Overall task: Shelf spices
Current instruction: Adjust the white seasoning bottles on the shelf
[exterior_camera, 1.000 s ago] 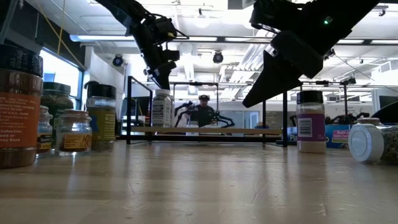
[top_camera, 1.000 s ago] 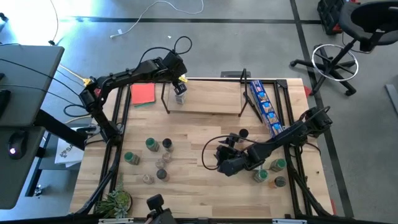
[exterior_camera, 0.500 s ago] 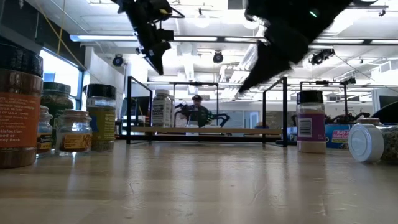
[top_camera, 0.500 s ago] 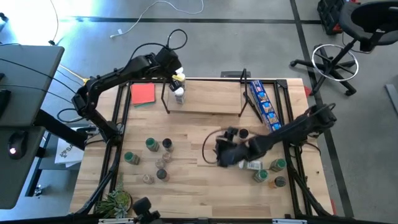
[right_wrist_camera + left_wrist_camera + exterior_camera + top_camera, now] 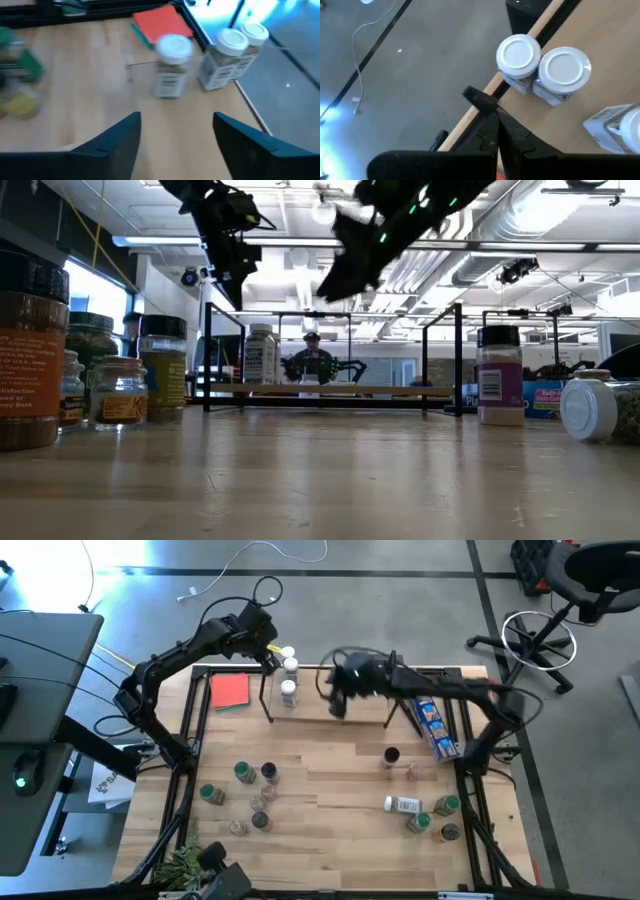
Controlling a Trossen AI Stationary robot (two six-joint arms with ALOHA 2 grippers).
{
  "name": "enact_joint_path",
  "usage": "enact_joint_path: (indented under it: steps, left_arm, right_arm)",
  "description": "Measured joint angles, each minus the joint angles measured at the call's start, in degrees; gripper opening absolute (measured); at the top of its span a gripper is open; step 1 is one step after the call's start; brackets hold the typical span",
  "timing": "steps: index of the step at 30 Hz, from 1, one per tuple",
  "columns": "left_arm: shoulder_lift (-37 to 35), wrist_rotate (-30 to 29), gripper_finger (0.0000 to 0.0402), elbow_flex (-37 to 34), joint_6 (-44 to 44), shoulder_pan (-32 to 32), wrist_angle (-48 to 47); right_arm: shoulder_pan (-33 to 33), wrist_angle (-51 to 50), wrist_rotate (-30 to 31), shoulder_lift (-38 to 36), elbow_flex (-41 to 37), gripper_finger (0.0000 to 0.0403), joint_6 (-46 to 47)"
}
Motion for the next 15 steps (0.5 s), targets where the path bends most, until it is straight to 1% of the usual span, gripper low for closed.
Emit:
enact_joint_path:
  steps: [4, 7, 12, 13, 15]
  left_arm:
    - [-0.3, 0.4, 0.0, 0.0, 0.2, -1.1, -1.5]
    - [-1.2, 0.3, 0.0, 0.0, -1.4, -3.6, -5.1]
    - [-4.7, -1.9, 0.0, 0.0, -7.7, -10.7, -9.4]
    - [-5.7, -2.8, 0.0, 0.0, -9.2, -12.5, -10.0]
    - [-8.0, -4.7, 0.0, 0.0, -12.3, -16.0, -10.8]
  right_arm:
    - [-7.4, 0.8, -5.4, 9.5, 7.8, 0.0163, 0.9]
    - [-10.6, 0.6, -10.3, 16.2, 13.7, 0.0107, 2.6]
    - [-11.7, 0.0, -12.0, 24.0, 21.9, 0.0021, 4.2]
    - [-11.6, -0.2, -12.0, 25.2, 23.1, 0.0011, 4.2]
    - [-11.6, -1.3, -11.9, 27.0, 25.1, 0.0005, 4.2]
